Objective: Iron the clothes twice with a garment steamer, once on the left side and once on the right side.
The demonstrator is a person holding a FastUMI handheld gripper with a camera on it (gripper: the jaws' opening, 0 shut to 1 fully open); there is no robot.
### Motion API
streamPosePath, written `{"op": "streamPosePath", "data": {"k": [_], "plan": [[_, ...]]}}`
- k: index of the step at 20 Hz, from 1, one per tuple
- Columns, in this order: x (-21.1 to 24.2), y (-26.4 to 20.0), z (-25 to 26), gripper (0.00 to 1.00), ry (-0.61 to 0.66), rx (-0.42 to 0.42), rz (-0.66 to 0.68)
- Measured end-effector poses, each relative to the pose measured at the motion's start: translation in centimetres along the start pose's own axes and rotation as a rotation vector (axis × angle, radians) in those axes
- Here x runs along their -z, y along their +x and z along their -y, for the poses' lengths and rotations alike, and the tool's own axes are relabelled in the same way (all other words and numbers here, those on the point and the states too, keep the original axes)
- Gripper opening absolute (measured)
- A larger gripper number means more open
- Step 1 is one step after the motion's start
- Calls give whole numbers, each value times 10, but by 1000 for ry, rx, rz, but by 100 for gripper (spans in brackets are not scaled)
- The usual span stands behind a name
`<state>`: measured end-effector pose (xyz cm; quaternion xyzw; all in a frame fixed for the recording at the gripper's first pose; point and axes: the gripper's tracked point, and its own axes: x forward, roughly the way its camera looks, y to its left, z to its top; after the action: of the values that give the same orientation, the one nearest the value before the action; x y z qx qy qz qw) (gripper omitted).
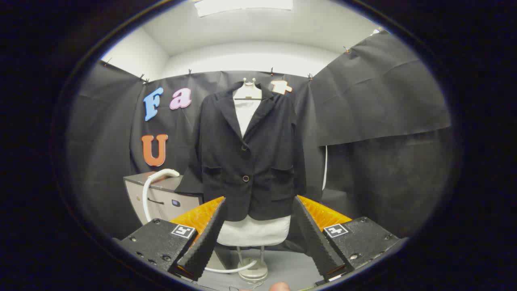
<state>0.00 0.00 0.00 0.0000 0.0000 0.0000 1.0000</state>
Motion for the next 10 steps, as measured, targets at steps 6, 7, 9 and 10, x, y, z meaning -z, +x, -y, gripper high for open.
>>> {"op": "streamPosePath", "data": {"k": [6, 7, 9, 10], "plan": [[16, 17, -7, 100, 5, -38, -49], [20, 18, -9, 100, 6, -41, -62], [29, 21, -9, 100, 4, -37, -95], [33, 23, -10, 100, 1, -35, -113]]}}
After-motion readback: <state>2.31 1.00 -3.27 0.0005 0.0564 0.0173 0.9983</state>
